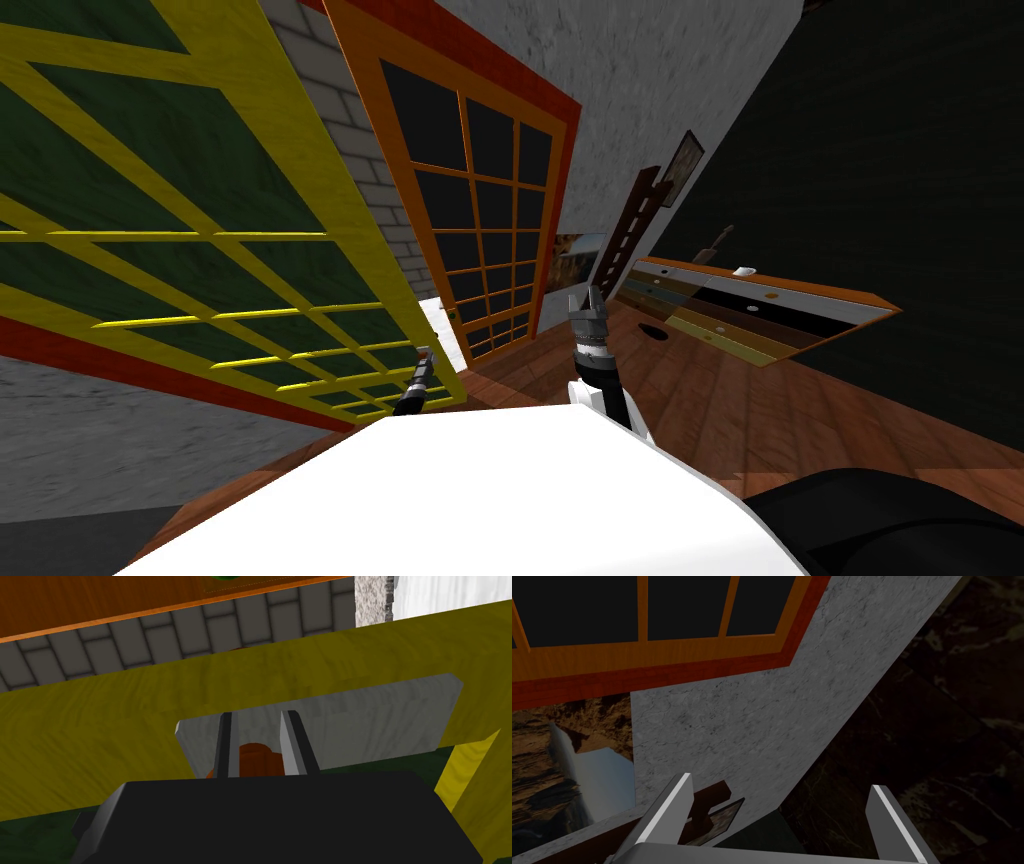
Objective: Pull the door open
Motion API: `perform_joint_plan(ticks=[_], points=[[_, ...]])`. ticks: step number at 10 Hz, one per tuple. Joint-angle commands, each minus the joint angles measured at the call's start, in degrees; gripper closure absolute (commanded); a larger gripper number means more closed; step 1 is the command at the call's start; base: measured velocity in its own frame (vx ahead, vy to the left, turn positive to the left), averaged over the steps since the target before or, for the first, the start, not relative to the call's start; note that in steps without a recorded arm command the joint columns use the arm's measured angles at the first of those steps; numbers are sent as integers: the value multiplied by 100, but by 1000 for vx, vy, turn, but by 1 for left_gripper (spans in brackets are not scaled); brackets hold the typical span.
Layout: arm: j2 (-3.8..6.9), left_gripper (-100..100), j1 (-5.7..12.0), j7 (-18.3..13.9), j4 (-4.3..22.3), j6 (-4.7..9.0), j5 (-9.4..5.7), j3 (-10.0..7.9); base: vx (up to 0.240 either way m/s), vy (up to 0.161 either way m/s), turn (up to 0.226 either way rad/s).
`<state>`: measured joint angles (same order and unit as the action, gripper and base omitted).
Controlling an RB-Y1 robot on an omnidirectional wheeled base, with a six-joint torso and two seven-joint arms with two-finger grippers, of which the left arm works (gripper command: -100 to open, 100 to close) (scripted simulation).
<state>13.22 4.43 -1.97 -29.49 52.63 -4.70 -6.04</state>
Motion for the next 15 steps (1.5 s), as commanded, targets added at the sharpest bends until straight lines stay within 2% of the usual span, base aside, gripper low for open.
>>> perform_joint_plan(ticks=[1, 2, 5, 6, 7, 8, 10, 11, 15], points=[[79, 100, -107, -131, -159, -68, -75, -45, -24, 9, -26], [92, 100, -99, -371, -156, -67, -149, 12, -35, 15, -31], [92, 100, -99, -371, -156, -67, -149, 12, -12, 6, -8], [104, 100, -90, -611, -153, -65, -223, 70, -7, 7, -21], [117, 100, -81, -773, -149, -63, -297, 127, -29, 8, -43], [117, 100, -81, -850, -149, -63, -297, 127, -23, 8, -25], [142, 100, -62, -1220, -144, -59, -445, 242, -26, 14, -46], [42, -100, 66, -1280, 5, 41, -402, 256, -58, 14, -83], [-26, -100, 116, -1870, -1, 13, -518, 208, -94, 32, -60]])
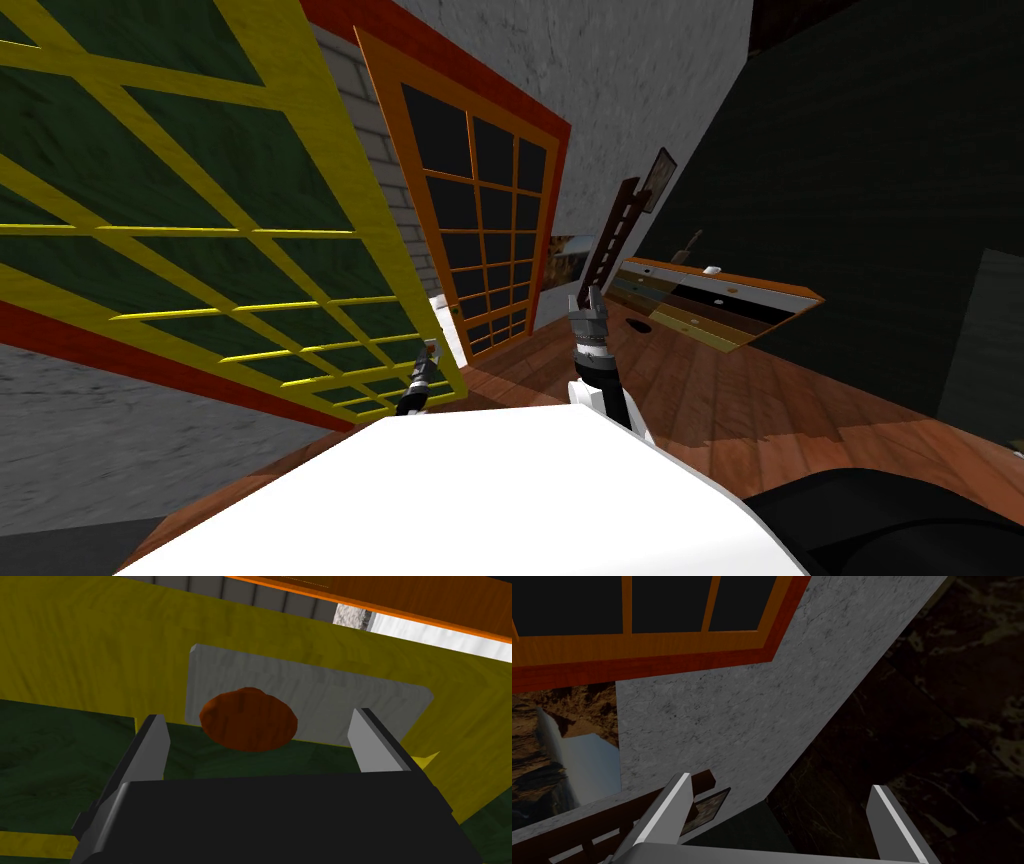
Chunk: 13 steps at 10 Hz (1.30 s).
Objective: Pull the door open
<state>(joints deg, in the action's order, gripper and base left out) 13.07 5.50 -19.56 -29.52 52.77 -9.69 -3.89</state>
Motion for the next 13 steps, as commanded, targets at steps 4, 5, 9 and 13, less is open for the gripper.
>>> perform_joint_plan(ticks=[4, 5, 9, 13], points=[[-70, -100, 52, -663, -2, -26, -118, -49, -67, 26, -62], [-91, -100, 67, -872, -4, -35, -154, -64, -42, 24, -54], [-161, -100, 119, -1461, -9, -65, -273, -113, -54, 31, -66], [-211, -100, 156, -2010, -13, -87, -358, -148, -55, 24, -56]])
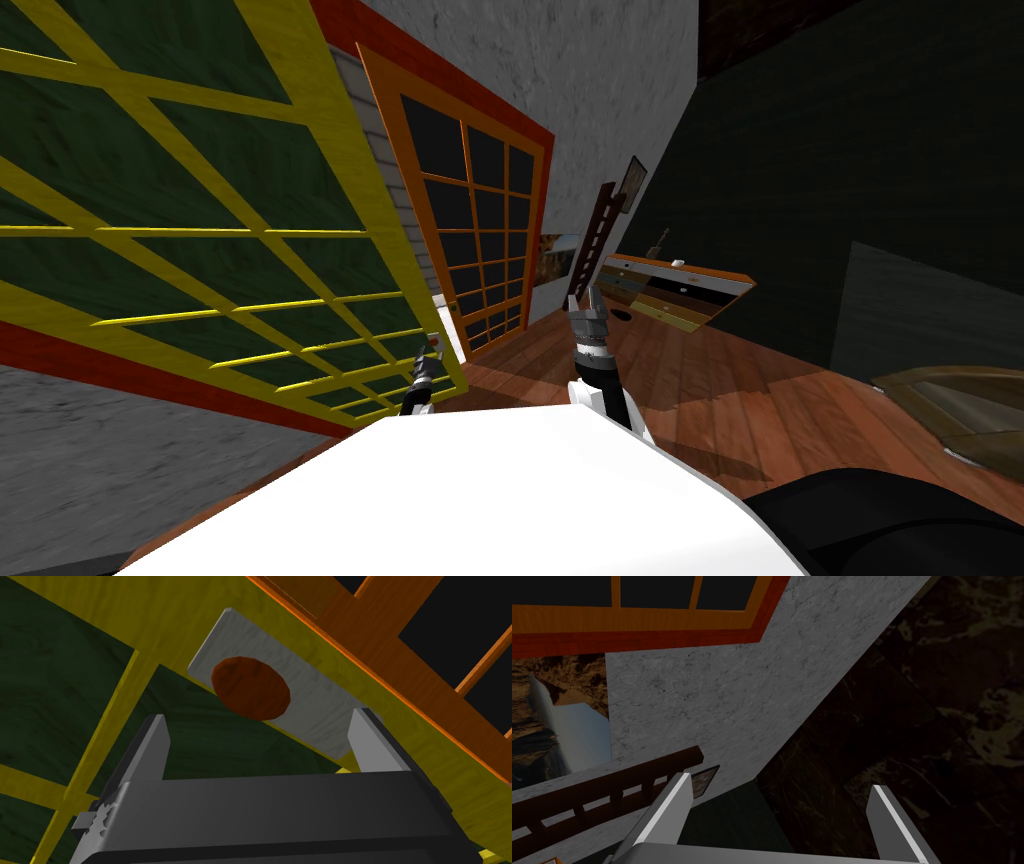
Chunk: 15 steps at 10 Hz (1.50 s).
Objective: Pull the door open
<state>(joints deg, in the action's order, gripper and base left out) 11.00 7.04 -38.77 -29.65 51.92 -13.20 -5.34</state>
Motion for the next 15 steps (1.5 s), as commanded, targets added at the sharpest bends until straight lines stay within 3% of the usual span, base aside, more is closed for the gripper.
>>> perform_joint_plan(ticks=[1, 2, 6, 7, 15], points=[[-30, -100, 21, -286, -2, -13, -51, -21, -50, 21, -47], [-30, -100, 21, -322, -2, -13, -51, -21, -39, 16, -32], [-108, -100, 78, -999, -7, -46, -183, -76, -53, 24, -67], [-108, -100, 78, -1027, -7, -46, -183, -76, -40, 22, -29], [-235, -100, 171, -2192, -16, -103, -396, -165, -53, 22, -60]])
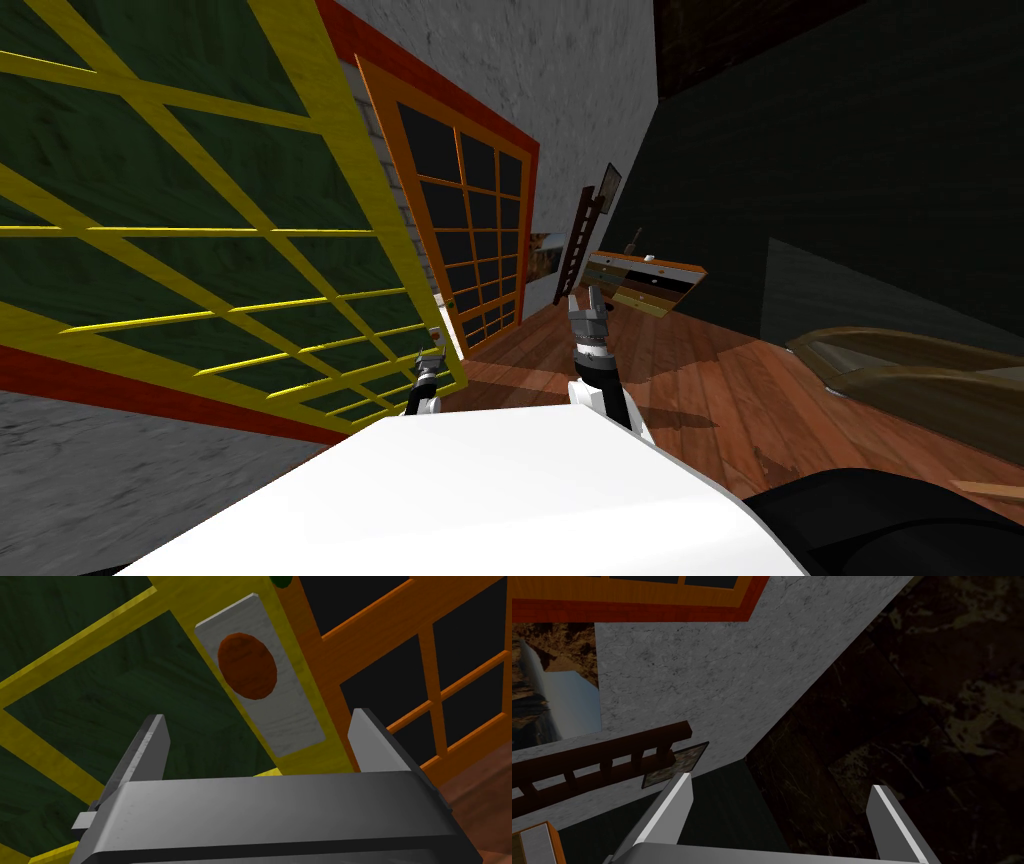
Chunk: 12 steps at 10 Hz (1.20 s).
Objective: Pull the door open
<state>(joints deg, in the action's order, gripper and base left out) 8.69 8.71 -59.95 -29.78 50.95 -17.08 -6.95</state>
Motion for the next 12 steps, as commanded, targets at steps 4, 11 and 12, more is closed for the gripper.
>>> perform_joint_plan(ticks=[4, 11, 12], points=[[-73, -100, 54, -733, -6, -37, -124, -52, -55, 21, -55], [-181, -100, 133, -1732, -13, -86, -306, -128, -67, 17, -58], [-195, -100, 142, -1846, -14, -92, -329, -137, -72, 15, -48]])
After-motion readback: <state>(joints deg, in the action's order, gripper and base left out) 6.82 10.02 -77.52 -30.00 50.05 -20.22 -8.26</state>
